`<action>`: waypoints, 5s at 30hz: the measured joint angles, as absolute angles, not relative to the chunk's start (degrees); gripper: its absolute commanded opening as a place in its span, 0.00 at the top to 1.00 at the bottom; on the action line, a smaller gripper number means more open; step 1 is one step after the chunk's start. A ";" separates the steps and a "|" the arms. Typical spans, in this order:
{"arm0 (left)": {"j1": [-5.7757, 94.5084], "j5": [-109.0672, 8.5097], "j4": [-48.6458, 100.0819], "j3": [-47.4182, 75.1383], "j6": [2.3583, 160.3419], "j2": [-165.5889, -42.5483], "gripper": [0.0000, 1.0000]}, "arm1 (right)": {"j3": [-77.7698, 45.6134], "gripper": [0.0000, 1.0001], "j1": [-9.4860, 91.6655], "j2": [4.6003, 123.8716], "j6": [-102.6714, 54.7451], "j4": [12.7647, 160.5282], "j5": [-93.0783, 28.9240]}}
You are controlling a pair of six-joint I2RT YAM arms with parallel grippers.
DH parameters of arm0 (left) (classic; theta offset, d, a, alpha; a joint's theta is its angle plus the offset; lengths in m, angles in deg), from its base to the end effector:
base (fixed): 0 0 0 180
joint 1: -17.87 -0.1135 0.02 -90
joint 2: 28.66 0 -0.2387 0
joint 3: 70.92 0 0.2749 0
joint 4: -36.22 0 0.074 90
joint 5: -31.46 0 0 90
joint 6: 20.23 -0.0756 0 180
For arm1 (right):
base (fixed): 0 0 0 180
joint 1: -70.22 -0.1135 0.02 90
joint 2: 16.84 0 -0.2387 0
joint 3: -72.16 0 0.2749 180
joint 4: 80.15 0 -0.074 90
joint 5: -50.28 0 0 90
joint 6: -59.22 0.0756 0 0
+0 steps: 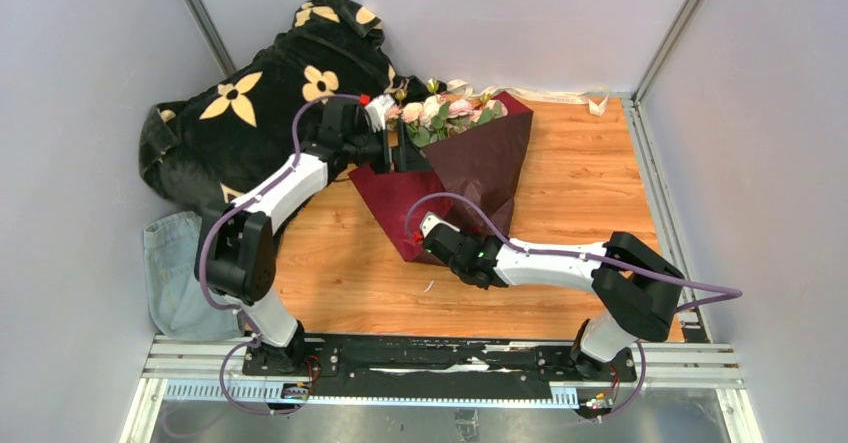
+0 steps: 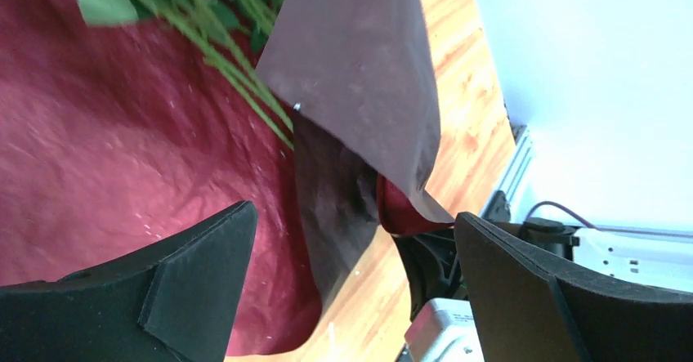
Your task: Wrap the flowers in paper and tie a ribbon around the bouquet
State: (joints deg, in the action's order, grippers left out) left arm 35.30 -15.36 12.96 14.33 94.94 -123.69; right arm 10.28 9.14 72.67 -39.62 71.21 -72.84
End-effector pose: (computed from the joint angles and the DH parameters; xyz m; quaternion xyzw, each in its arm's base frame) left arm 0.3853 -0.1752 0.2342 0.1199 0.8273 -0.4624 0.2956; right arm 0.1995 0.2757 0.1105 -0.4578 0.7992 -0.1225 0.3698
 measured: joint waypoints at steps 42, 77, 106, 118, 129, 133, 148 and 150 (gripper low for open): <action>38.58 -29.55 10.99 15.71 90.37 -145.61 1.00 | 4.66 0.75 18.12 54.07 -40.60 68.32 -37.46; 39.67 -34.18 10.40 15.21 86.00 -143.95 1.00 | 10.45 1.00 44.09 68.65 -19.27 78.77 -5.59; 41.24 -40.43 8.28 11.01 75.68 -139.20 1.00 | 12.60 1.00 48.17 67.84 -17.08 78.77 1.25; 41.59 -40.85 7.30 11.95 74.37 -139.62 1.00 | -14.79 1.00 60.52 101.46 -16.41 79.52 9.10; 41.61 -40.69 5.09 14.62 72.64 -141.26 1.00 | -35.99 1.00 68.46 116.38 -6.75 85.39 4.47; 41.64 -40.65 4.96 14.90 72.32 -141.46 1.00 | -47.40 0.98 69.44 123.53 -3.27 85.31 1.95; 41.64 -40.50 5.35 14.62 72.29 -141.39 1.00 | -28.28 0.38 70.64 101.32 -10.99 76.78 -7.07; 41.64 -40.50 5.53 14.46 72.29 -141.32 1.00 | -21.06 0.37 69.86 97.00 -10.83 77.57 -5.57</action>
State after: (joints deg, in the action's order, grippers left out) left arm 41.64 -40.50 5.53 14.46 72.29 -141.32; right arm -21.06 69.86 97.00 -10.83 77.57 -5.57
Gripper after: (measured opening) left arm 0.005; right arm 0.621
